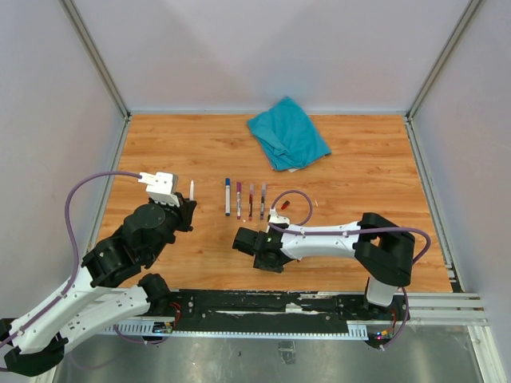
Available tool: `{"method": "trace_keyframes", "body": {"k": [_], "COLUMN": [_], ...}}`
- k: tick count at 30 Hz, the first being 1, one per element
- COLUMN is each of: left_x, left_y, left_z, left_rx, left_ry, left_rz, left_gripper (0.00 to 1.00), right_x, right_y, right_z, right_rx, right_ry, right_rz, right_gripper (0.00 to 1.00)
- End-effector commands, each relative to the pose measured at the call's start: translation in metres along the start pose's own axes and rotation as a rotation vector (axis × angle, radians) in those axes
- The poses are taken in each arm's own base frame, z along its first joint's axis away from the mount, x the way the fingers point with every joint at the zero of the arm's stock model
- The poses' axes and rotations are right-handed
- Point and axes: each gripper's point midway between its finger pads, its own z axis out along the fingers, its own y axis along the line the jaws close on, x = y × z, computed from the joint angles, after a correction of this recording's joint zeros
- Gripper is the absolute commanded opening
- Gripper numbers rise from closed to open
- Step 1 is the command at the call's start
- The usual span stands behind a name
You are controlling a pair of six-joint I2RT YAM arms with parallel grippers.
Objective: Insert the pens into the pen caps
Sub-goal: Adjust the pen cap at the center of the board.
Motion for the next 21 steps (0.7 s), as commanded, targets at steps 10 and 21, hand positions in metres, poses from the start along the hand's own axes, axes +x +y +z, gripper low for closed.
{"method": "trace_keyframes", "body": {"k": [10, 21], "left_x": [-0.01, -0.011], "left_y": [0.001, 0.001], "left_z": [-0.001, -0.003], "left_rx": [-0.007, -0.003], "left_ry": [-0.028, -0.034], "left_rz": [-0.015, -0.02], "left_gripper": [0.01, 0.0], "right_x": [-0.034, -0.025], "right_y": [0.02, 0.019], "right_z": [-0.02, -0.028], "right_rx": [-0.303, -0.495], "right_ry": [-0.2, -0.166], "right_rz": [-0.378, -1.244], "right_gripper": [0.05, 0.04]}}
